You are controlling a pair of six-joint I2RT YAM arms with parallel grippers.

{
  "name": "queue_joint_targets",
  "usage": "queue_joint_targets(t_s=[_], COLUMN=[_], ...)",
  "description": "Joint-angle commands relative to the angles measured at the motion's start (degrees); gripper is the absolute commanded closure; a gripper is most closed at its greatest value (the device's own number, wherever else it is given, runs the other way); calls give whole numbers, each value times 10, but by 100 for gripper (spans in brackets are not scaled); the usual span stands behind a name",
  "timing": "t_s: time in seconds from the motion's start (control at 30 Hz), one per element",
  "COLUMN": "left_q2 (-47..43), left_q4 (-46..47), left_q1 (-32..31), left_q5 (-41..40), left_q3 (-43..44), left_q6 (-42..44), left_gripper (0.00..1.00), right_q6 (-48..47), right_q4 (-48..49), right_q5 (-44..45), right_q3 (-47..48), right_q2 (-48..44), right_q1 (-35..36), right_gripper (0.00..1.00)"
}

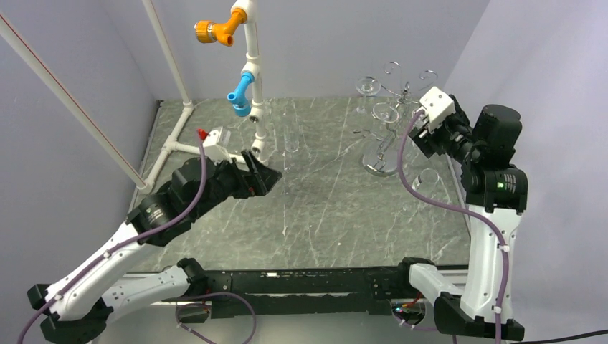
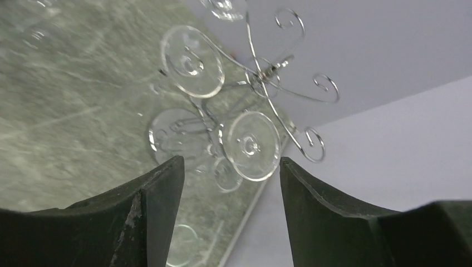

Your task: Place the wine glass upside down on the wine glass rack

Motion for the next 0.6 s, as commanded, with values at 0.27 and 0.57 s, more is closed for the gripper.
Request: queue_joint_targets(t_s=[0.27,0.57], left_q2=[310,397], left_q4=[-173,-163], left_q1=[17,-19], left_q5=[0,-38], left_q3=[377,447], left_q6=[47,91], left_gripper=[3,5], right_q6=[318,520], right_q4=[44,17], right_q5=[-247,51], right_q3=[11,62], right_q2=[-23,-20], right_q1=[-2,-60], right_gripper=[31,32])
